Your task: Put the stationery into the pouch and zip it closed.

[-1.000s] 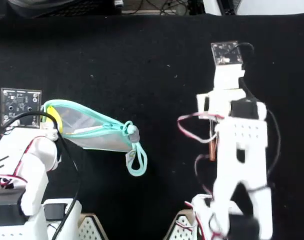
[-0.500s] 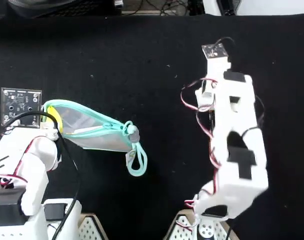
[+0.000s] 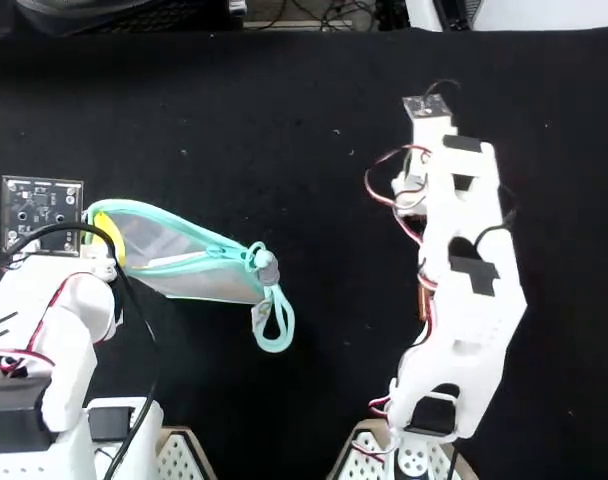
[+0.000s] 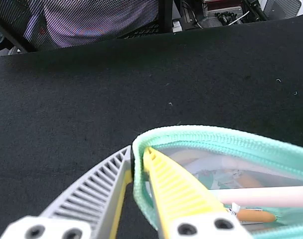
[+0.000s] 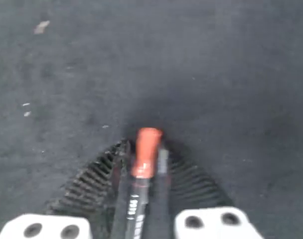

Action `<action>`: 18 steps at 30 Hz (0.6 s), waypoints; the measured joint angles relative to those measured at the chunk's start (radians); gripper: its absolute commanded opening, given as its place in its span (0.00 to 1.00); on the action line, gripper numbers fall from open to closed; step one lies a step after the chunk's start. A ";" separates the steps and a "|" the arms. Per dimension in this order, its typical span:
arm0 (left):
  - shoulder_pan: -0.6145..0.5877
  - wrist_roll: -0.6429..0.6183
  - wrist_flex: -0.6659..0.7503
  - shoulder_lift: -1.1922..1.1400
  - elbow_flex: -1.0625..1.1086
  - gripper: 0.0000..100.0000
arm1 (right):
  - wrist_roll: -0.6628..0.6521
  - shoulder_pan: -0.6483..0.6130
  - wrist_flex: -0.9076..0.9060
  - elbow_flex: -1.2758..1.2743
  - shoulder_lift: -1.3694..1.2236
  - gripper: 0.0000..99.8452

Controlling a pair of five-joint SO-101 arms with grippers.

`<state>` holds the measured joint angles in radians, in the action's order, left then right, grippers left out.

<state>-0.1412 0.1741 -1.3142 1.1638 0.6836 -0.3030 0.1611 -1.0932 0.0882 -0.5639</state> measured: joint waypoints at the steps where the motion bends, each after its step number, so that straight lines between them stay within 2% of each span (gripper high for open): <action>1: 0.000 0.000 0.000 0.000 0.000 0.05 | 0.000 0.000 0.002 0.002 -0.002 0.01; 9: 0.000 0.000 0.000 0.000 0.000 0.05 | -0.002 -0.009 -0.040 -0.060 0.101 0.01; 13: 0.000 0.000 0.000 0.000 0.000 0.05 | 0.000 -0.023 -0.041 -0.210 0.338 0.01; 18: 0.000 0.000 0.000 0.000 0.000 0.05 | -0.002 -0.100 -0.052 -0.428 0.760 0.01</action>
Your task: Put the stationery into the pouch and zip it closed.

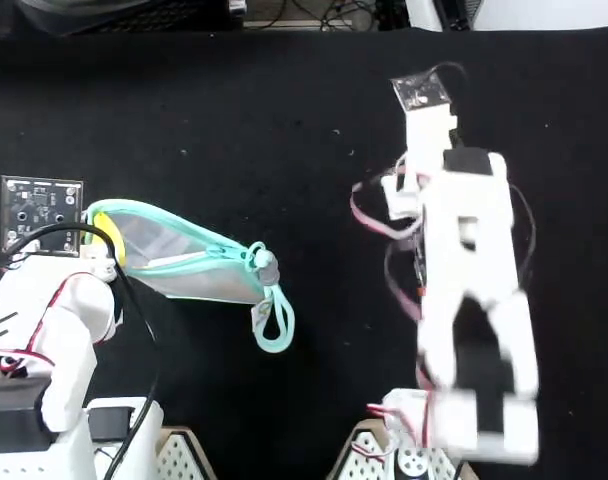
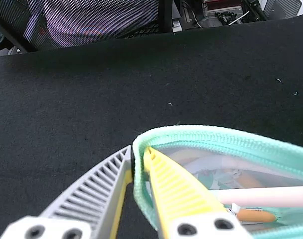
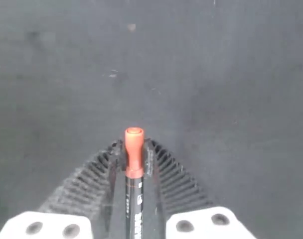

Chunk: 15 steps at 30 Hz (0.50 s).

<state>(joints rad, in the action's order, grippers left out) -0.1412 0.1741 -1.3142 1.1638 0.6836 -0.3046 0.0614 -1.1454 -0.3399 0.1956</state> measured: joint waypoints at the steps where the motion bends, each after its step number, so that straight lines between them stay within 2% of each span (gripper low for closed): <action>1: 0.000 0.000 0.000 0.000 0.000 0.05 | 0.000 -0.017 -0.005 -0.032 0.098 0.01; 5: 0.000 0.000 0.000 0.000 0.000 0.05 | 0.000 -0.092 -0.068 -0.063 0.477 0.01; 10: 0.000 0.000 0.000 0.000 0.000 0.05 | 0.043 -0.247 -0.083 -0.009 0.890 0.01; 15: 0.000 0.000 0.000 0.000 0.000 0.05 | 0.138 -0.442 0.008 0.121 1.085 0.01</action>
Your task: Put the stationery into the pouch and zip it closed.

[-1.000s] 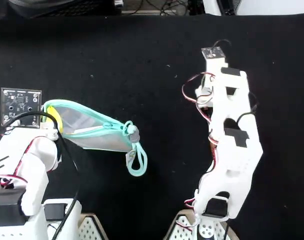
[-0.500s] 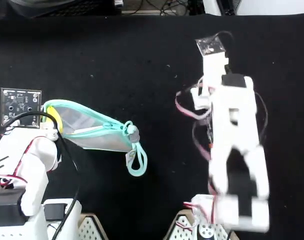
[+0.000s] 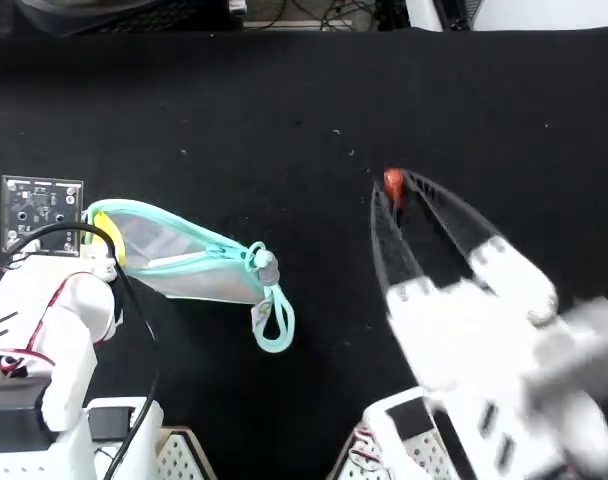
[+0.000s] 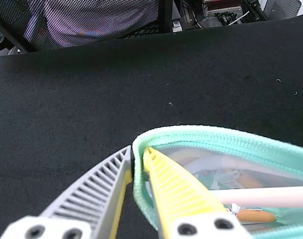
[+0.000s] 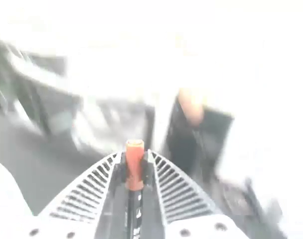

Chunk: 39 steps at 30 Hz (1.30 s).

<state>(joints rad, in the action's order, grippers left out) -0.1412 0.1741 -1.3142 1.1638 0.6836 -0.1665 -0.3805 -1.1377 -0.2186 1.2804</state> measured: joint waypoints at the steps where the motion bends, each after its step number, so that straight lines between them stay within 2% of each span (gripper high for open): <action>1: 0.000 0.000 0.000 0.000 0.000 0.05 | 0.023 -0.037 0.029 0.011 0.008 0.01; 9: 0.000 0.000 0.000 0.000 0.000 0.05 | 0.069 -0.382 0.433 -0.043 0.015 0.01; 12: 0.000 0.000 0.000 0.000 0.000 0.05 | 0.069 -0.459 0.528 -0.094 -0.008 0.01; 21: 0.000 0.000 0.000 0.000 0.000 0.05 | 0.069 -0.483 0.563 -0.141 -0.204 0.01; 28: 0.000 0.000 0.000 0.000 0.000 0.05 | 0.072 -0.494 0.683 -0.229 -0.212 0.01; 33: 0.000 0.000 0.000 0.000 0.000 0.05 | 0.072 -0.546 0.703 -0.281 -0.215 0.01; 39: 0.000 0.000 0.000 0.000 0.000 0.05 | 0.069 -0.545 0.704 -0.427 -0.219 0.01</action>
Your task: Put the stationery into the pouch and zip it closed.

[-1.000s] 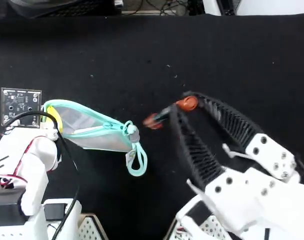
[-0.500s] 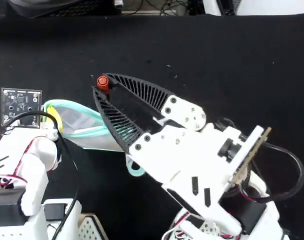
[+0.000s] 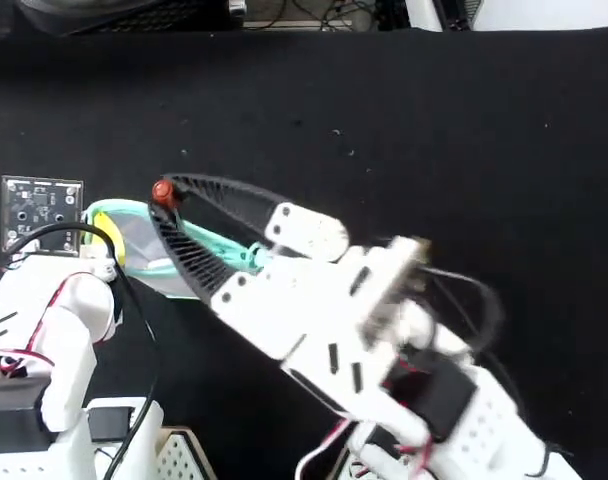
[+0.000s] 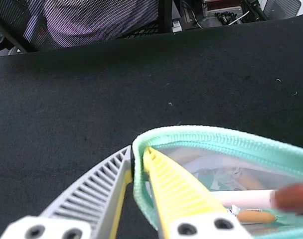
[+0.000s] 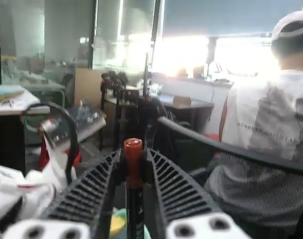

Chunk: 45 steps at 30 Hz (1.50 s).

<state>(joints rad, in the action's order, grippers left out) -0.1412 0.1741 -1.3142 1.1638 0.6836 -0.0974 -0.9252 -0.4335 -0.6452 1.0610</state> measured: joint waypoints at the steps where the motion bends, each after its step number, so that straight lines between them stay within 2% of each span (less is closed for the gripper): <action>1: 0.000 0.000 0.000 0.000 0.000 0.05 | 0.002 0.000 0.000 -0.034 0.000 0.01; 6: 0.000 0.000 0.000 0.000 0.000 0.05 | -0.003 0.000 0.000 -0.170 0.000 0.01; 11: 0.000 0.000 0.000 0.000 0.000 0.05 | -0.115 -0.009 -0.054 -0.215 0.000 0.02; 14: 0.000 0.000 0.000 0.000 0.000 0.05 | -0.152 -0.012 -0.160 -0.207 0.012 0.09; 17: 0.000 0.000 0.000 0.000 0.000 0.05 | -0.157 -0.014 -0.310 -0.133 0.012 0.22; 18: 0.000 0.000 0.000 0.000 0.000 0.05 | -0.158 -0.014 -0.367 -0.101 0.012 0.24; 25: 0.000 0.000 0.000 0.000 0.000 0.05 | -0.164 -0.057 -0.712 0.181 0.002 0.22; 29: 0.000 0.000 0.000 0.000 0.000 0.05 | -0.164 -0.058 -0.818 0.361 0.015 0.22; 33: 0.000 0.000 0.000 0.000 0.000 0.05 | -0.166 0.009 -0.893 0.361 0.014 0.22; 38: 0.000 0.000 0.000 0.000 0.000 0.05 | -0.166 0.117 -0.916 0.192 0.012 0.22; 45: 0.000 0.000 0.000 0.000 0.000 0.05 | -0.164 0.132 -0.776 -0.058 0.003 0.22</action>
<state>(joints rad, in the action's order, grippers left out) -0.1412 0.1741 -1.3142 1.1638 0.6836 -0.2616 -0.7933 -1.2098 -0.7035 1.0641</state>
